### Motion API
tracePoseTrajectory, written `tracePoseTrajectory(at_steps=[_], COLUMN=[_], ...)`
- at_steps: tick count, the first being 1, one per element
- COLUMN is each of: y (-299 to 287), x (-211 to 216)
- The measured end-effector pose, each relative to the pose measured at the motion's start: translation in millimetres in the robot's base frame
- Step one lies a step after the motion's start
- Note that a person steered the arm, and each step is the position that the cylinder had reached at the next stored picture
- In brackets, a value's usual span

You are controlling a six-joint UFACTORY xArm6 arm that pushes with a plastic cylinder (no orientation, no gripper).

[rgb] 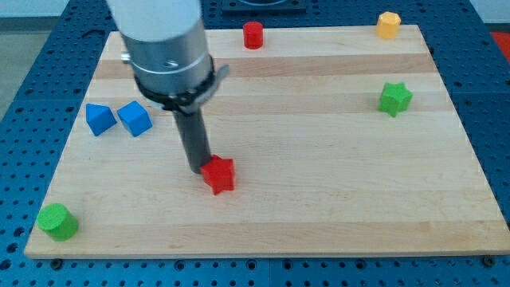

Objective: Move the red star towards the bottom center

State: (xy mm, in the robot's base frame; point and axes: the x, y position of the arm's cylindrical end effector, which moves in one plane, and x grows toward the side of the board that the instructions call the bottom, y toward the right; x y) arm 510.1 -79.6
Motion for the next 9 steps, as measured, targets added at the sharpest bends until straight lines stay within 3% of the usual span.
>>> tracePoseTrajectory(at_steps=[1,3,4,7,9], y=[27,42,63,64,64], x=[9,-39,-40,31,37])
